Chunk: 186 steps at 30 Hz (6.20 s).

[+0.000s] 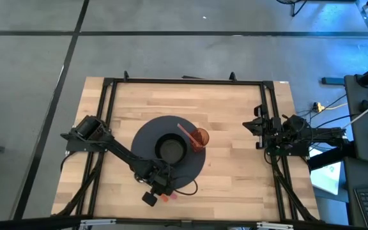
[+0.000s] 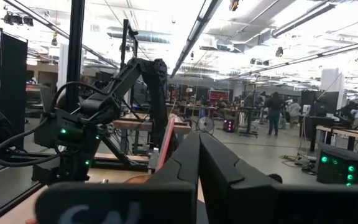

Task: Pick & Place Utensil
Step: Put the pink fork into the black bowl

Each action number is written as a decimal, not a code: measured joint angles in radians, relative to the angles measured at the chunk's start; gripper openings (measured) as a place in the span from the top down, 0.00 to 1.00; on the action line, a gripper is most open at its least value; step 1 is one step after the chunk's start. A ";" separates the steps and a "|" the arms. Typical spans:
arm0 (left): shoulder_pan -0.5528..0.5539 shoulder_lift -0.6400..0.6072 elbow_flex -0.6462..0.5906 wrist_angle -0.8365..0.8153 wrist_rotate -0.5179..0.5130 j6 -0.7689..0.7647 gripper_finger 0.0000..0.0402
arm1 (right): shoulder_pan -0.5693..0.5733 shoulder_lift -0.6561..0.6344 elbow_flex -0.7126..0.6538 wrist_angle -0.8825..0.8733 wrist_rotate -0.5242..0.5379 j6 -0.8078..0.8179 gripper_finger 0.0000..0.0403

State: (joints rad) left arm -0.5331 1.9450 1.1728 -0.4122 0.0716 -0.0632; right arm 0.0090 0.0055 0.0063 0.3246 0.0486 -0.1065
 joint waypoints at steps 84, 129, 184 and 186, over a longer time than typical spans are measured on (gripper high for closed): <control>0.090 -0.671 -0.586 1.022 -1.253 -0.293 0.89 | 0.000 0.000 0.000 -0.004 0.000 0.071 0.98; 0.152 -0.137 -0.315 0.848 -1.372 -0.549 1.00 | 0.000 0.000 0.000 -0.009 0.000 0.083 0.98; 1.000 -0.475 -0.463 0.459 -0.167 0.970 0.82 | 0.000 0.000 0.000 -0.090 -0.024 -0.059 0.98; 1.010 -0.460 -0.463 0.515 -0.180 1.095 0.75 | 0.000 0.000 0.000 -0.082 -0.024 -0.058 0.98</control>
State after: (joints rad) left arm 0.4766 1.4852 0.7101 0.1024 -0.1084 1.0316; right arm 0.0086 0.0051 0.0063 0.2421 0.0250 -0.1649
